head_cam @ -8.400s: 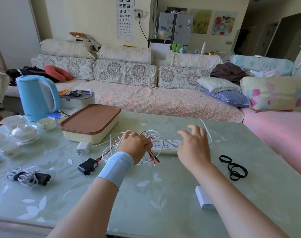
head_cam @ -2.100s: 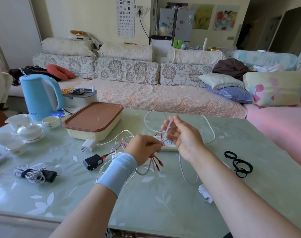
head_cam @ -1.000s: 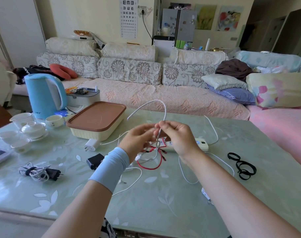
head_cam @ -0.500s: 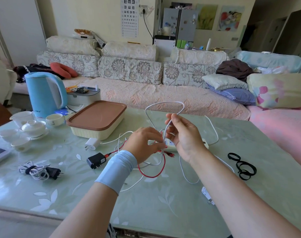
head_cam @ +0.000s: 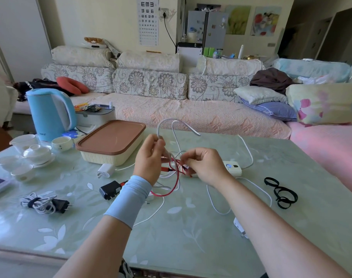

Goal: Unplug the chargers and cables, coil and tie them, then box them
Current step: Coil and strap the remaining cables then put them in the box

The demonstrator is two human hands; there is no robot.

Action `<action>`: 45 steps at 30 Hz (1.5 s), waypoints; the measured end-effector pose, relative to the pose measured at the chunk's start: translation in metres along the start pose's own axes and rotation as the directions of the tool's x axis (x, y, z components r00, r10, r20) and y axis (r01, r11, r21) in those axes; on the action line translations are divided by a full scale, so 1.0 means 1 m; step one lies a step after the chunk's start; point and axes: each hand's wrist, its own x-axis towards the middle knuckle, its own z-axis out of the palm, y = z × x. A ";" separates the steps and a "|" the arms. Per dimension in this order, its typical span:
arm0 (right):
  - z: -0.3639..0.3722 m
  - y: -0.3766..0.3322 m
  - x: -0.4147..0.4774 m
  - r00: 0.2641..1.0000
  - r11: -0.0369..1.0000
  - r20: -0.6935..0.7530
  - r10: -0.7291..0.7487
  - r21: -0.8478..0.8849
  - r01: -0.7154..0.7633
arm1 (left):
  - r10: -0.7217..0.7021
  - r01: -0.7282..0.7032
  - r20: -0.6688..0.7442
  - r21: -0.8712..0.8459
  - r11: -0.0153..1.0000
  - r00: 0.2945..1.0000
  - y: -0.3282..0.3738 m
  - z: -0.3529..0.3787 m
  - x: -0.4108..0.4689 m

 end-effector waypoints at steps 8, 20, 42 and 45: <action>0.008 0.001 0.001 0.998 0.991 0.011 0.058 -0.125 -0.057 | -0.074 0.075 0.027 -0.024 0.997 0.997 0.005 -0.005 0.000; 0.024 0.004 -0.002 0.902 0.711 0.135 -0.409 -0.572 0.408 | -0.322 0.289 0.109 -0.752 0.592 0.941 0.012 -0.016 0.011; 0.019 -0.025 -0.002 0.939 0.949 -0.207 -0.275 0.098 0.300 | -0.198 -0.089 0.454 0.537 0.839 0.869 -0.008 -0.008 -0.006; 0.015 -0.021 0.001 0.958 0.954 -0.194 -0.210 0.173 0.244 | -0.207 -0.071 0.418 0.559 0.826 0.884 -0.011 -0.003 -0.005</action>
